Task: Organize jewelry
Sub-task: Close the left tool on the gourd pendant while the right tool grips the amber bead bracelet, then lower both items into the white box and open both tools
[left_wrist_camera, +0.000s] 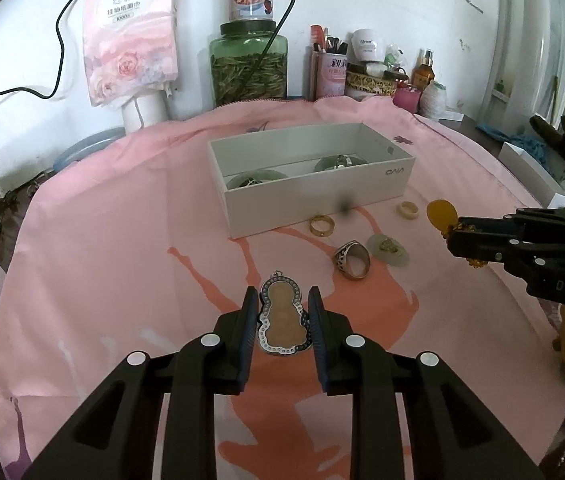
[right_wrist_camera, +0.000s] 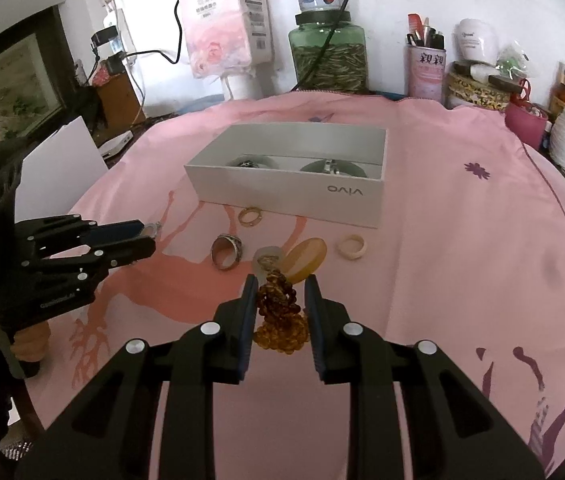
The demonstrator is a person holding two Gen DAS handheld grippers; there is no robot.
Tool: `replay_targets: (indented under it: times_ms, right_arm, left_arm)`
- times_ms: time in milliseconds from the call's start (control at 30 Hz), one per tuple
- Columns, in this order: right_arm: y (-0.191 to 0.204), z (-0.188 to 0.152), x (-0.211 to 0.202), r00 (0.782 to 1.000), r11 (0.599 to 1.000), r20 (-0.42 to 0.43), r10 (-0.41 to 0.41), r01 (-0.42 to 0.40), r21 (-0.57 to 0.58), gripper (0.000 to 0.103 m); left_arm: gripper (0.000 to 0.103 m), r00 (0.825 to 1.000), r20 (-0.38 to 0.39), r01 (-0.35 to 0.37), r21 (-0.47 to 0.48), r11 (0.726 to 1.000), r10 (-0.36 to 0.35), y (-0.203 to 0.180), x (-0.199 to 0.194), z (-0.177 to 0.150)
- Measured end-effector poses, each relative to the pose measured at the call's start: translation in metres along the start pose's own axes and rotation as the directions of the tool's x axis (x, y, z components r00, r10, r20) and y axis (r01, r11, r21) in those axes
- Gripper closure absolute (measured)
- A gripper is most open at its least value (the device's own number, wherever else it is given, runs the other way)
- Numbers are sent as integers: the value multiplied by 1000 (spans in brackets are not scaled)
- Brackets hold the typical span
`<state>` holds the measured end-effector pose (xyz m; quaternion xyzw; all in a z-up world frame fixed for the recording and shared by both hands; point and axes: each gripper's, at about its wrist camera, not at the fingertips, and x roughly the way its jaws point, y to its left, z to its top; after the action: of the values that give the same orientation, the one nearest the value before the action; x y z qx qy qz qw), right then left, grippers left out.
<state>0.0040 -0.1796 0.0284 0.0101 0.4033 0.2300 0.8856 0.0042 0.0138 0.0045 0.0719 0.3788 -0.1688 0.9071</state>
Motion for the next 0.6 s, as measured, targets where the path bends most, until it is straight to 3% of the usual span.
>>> replay_targets:
  times_ms: [200,400,500,600]
  right_arm:
    - [-11,11,-11,999,999,50,6,-8,49,80]
    - [-24,70,-28,992,993,129,10,-25,113,80]
    - [-27,92,-20,991,991,136,15,-33,133,80]
    - [-27,105,3,994,991,113,6,-21,134,80]
  left_arm:
    - [78,1000,5,-7,-51,999,7,10,-5,19]
    - [78,996,87,-25,-69,997,31,13,-22,80]
    - [78,992,119,-22,-85,996,32,11,-16,104]
    - [78,994,103,-13,-110,994,24,13,6,114]
